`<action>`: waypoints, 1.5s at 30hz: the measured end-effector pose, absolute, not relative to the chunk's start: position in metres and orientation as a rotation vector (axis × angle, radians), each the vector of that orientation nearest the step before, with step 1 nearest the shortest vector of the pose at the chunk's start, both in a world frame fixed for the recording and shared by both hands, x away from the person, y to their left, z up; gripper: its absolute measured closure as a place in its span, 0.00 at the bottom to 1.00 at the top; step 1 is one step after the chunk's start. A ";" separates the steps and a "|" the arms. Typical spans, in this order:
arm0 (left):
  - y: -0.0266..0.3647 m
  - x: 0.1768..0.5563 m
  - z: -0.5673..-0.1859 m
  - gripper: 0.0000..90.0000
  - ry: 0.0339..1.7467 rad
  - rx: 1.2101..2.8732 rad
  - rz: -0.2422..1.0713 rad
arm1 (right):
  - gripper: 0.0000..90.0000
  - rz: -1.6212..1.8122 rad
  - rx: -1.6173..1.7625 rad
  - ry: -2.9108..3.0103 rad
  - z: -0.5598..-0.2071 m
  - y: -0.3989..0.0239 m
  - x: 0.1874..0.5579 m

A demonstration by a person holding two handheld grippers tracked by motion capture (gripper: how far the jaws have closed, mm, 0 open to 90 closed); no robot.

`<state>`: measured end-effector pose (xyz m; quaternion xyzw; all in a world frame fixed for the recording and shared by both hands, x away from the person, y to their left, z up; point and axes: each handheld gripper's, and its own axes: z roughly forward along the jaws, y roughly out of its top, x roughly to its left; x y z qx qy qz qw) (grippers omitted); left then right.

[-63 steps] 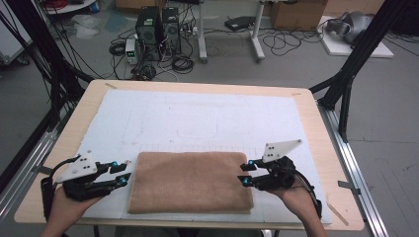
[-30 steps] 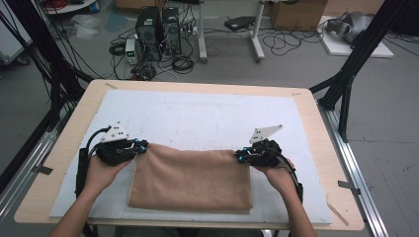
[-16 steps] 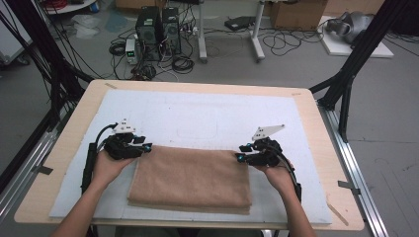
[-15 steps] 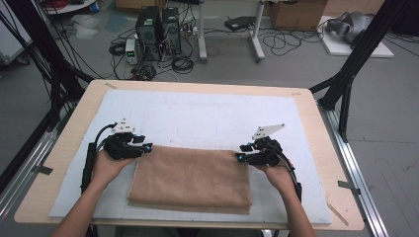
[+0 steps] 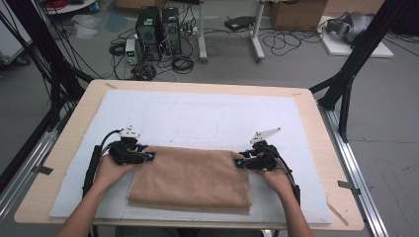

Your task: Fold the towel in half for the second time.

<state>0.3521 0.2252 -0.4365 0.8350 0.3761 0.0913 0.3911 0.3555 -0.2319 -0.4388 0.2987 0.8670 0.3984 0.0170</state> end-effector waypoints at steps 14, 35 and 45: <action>0.218 0.341 -0.425 0.87 0.896 2.136 0.397 | 0.87 1.217 0.836 2.676 -0.424 -0.228 0.351; 0.215 0.417 -0.354 0.62 1.032 2.024 0.654 | 0.60 1.224 0.976 2.406 -0.353 -0.220 0.446; 0.228 0.386 -0.385 0.62 1.016 1.990 0.569 | 0.56 1.198 0.961 2.447 -0.377 -0.214 0.415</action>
